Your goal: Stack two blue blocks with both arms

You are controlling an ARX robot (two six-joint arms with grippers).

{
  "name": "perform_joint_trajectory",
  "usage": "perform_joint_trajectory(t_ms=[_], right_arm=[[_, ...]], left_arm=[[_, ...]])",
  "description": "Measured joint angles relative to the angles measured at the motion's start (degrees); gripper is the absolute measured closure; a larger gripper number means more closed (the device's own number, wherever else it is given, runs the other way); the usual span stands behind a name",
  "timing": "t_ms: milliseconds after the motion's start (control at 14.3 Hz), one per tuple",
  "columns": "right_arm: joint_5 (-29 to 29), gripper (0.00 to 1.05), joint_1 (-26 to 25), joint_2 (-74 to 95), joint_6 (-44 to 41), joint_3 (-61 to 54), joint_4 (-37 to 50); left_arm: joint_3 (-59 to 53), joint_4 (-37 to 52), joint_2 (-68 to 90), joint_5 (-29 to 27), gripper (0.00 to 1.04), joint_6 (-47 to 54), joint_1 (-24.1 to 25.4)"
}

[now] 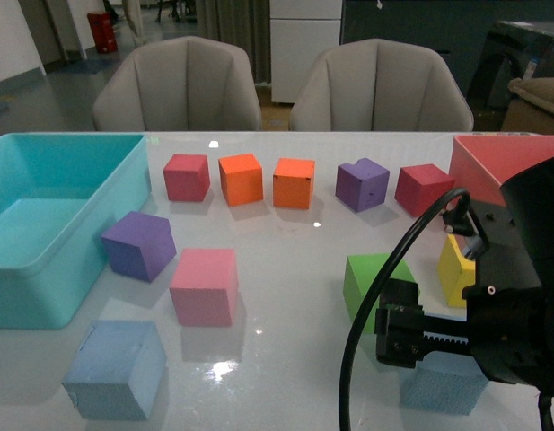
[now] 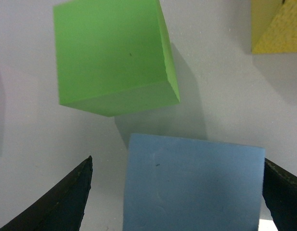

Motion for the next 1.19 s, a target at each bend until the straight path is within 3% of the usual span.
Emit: perform_joint_trajectory(t_ms=[210, 421, 561, 841, 1192], right_arm=[[0.0, 0.06, 0.3, 5.2, 0.0, 0.0, 2.6], [-0.4, 0.42, -0.6, 1.7, -0.1, -3.7, 2.3], [-1.5, 0.56, -1.6, -8.1, -0.6, -4.3, -0.7], [1.3, 0.59, 2.1, -12.3, -1.8, 6.5, -6.1], [3.0, 0.59, 7.1, 10.7, -5.0, 35.0, -15.2]], left_arm=[[0.0, 0.0, 0.0, 0.0, 0.07, 0.0, 0.0], [0.0, 0.0, 0.0, 0.0, 0.07, 0.0, 0.0], [0.0, 0.0, 0.0, 0.0, 0.07, 0.0, 0.0], [0.0, 0.0, 0.0, 0.0, 0.07, 0.0, 0.0], [0.0, 0.0, 0.0, 0.0, 0.07, 0.0, 0.0]])
